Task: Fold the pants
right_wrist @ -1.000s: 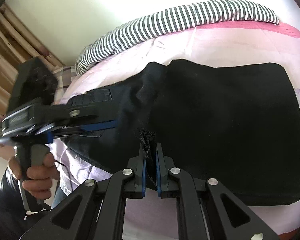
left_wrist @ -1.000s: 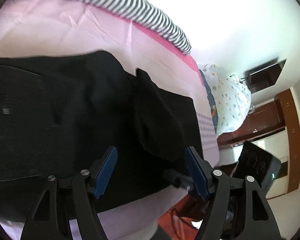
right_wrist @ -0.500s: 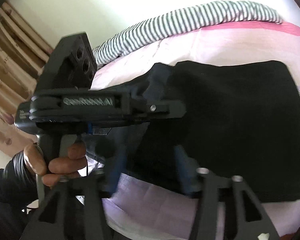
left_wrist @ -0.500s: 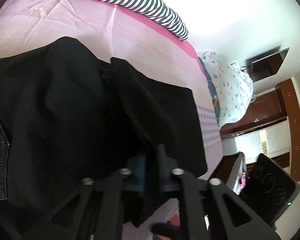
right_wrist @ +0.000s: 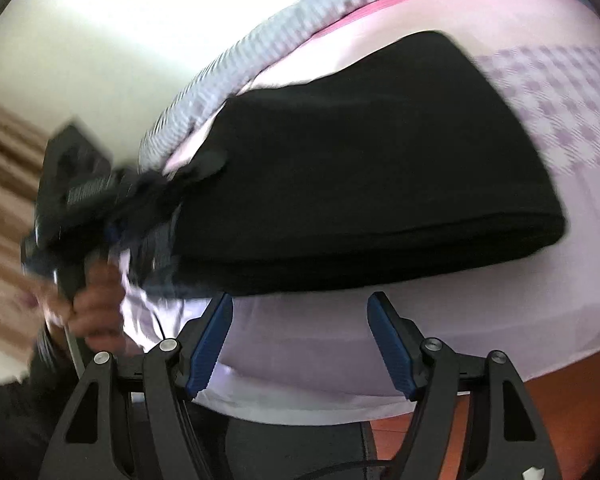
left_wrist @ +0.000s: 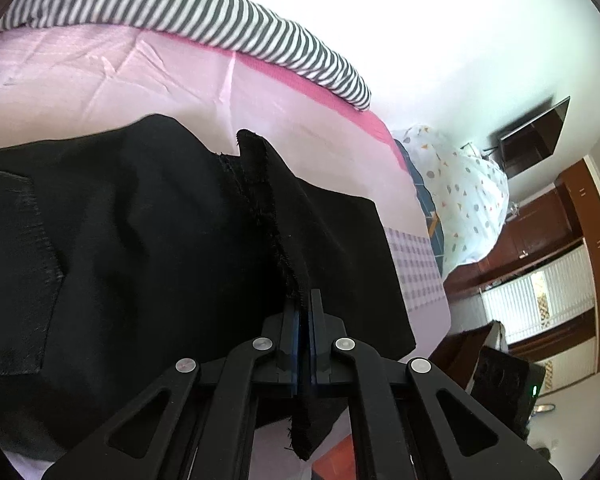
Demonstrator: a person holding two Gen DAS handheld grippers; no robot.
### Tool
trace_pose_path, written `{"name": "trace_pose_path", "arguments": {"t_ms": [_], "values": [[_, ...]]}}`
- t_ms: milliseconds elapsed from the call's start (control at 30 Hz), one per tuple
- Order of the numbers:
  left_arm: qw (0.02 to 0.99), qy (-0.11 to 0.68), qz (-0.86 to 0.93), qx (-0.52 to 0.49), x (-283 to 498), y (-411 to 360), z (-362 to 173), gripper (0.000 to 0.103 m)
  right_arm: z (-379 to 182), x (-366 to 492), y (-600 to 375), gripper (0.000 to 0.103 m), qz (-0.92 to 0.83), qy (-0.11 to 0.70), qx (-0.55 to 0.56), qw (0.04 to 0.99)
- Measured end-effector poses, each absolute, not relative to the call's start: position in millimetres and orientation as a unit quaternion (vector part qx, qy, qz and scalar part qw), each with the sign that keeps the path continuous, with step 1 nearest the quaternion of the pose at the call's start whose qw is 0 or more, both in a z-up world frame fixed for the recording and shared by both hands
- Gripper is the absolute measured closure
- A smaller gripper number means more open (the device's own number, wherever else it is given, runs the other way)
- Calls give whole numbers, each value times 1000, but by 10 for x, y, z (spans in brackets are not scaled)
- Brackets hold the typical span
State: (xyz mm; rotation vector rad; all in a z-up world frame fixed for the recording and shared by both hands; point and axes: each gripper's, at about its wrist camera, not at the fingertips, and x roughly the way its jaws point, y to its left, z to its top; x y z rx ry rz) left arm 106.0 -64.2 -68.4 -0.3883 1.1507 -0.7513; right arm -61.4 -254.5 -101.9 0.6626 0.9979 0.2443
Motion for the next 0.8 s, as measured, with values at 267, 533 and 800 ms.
{"name": "trace_pose_path", "arguments": {"t_ms": [267,533,800], "values": [[776,545,-294,-117,995,-474,-845,100,-911,-664,-2692,35,105,465,302,826],[799,528,-287,30,890,-696,-803,92,-569,-526,-2702,37,84,425,255,865],[853,452,-256,41,831,-575,-472,70,-498,-108,-2689,47,-16,429,128,894]]}}
